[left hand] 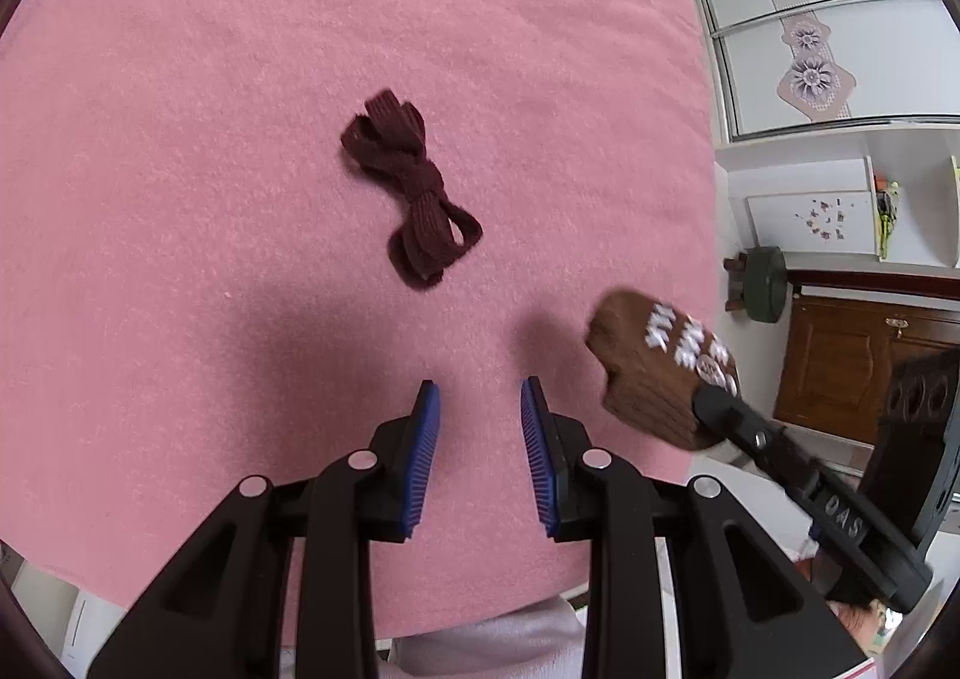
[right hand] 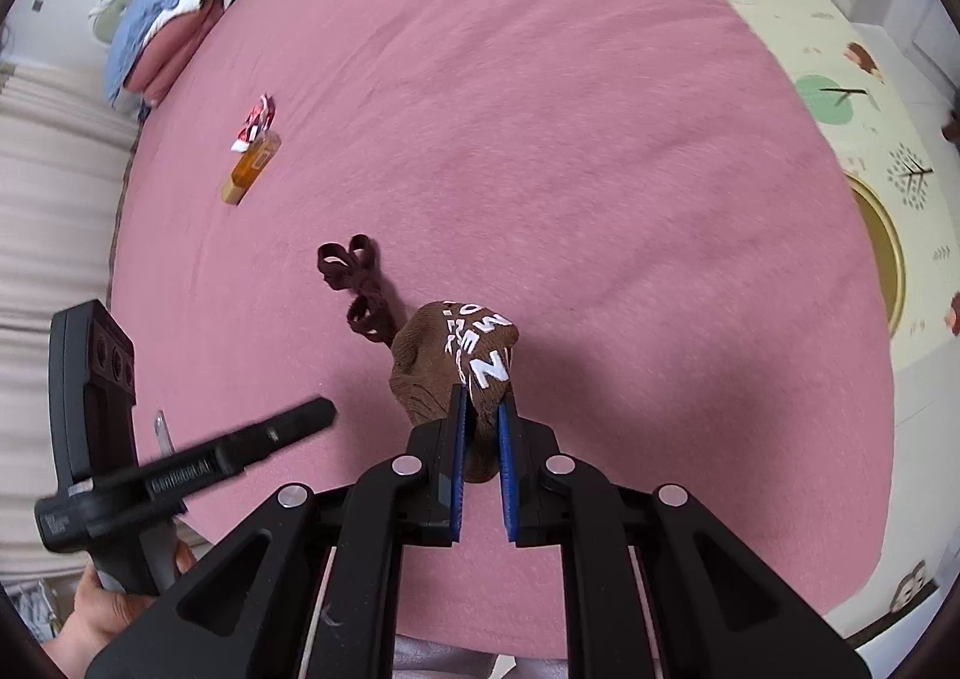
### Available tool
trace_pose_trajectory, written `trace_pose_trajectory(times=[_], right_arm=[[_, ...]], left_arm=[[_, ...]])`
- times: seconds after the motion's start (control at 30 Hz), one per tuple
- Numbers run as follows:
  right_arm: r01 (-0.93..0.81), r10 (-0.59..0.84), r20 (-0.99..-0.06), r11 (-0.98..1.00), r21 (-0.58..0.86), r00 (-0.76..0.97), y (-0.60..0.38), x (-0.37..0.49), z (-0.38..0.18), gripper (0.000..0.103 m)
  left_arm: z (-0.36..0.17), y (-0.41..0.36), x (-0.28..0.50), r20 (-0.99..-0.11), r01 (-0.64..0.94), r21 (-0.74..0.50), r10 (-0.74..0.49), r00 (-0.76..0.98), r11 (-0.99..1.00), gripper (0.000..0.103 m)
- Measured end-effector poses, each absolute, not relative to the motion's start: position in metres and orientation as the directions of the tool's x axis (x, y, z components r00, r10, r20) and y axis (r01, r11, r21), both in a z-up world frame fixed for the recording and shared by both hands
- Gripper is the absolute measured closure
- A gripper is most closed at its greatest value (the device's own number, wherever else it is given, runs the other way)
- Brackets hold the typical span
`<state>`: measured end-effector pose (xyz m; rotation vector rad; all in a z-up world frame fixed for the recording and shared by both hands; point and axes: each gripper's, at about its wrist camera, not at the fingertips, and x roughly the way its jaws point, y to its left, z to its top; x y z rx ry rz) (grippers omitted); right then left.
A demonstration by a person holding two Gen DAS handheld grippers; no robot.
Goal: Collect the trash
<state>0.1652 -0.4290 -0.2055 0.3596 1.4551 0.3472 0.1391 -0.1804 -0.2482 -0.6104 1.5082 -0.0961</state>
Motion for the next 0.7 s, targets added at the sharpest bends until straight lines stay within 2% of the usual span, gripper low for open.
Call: trace_pose_trajectory(times=[0.17,0.23,0.3,0.57,0.67,0.7], right_arm=[[0.010,0.438,-0.894,0.898,0.441,0.099,-0.436,0.167,-0.210,0.093],[0.020,0.443,-0.891,0.894,0.447,0.100,-0.434,0.173,-0.213,0.093],[0.025,0.450,-0.887,0.890,0.455,0.098,-0.431,0.180,-0.216,0.093],[-0.011,0.460,-0.886,0.888,0.460,0.063,-0.413,0.209,-0.230,0.093],[-0.002,0.464,-0.884,0.885,0.465,0.052,-0.412,0.216,-0.236,0.093],[-0.001,0.466,-0.883,0.884,0.467,0.047,-0.411,0.218,-0.238,0.093]], left_arm=[[-0.249,-0.170,0.158,-0.912,-0.351,-0.409,-0.391,0.124,0.842,0.073],[-0.254,-0.167,0.168,-0.927,-0.367,-0.374,-0.356,0.119,0.852,0.054],[-0.260,-0.165,0.178,-0.941,-0.377,-0.337,-0.317,0.117,0.862,0.051],[-0.304,-0.164,0.214,-0.962,-0.410,-0.259,-0.271,0.029,0.874,0.050],[-0.320,-0.162,0.221,-0.963,-0.430,-0.244,-0.271,-0.001,0.869,0.051],[-0.324,-0.161,0.223,-0.962,-0.433,-0.242,-0.271,-0.007,0.868,0.056]])
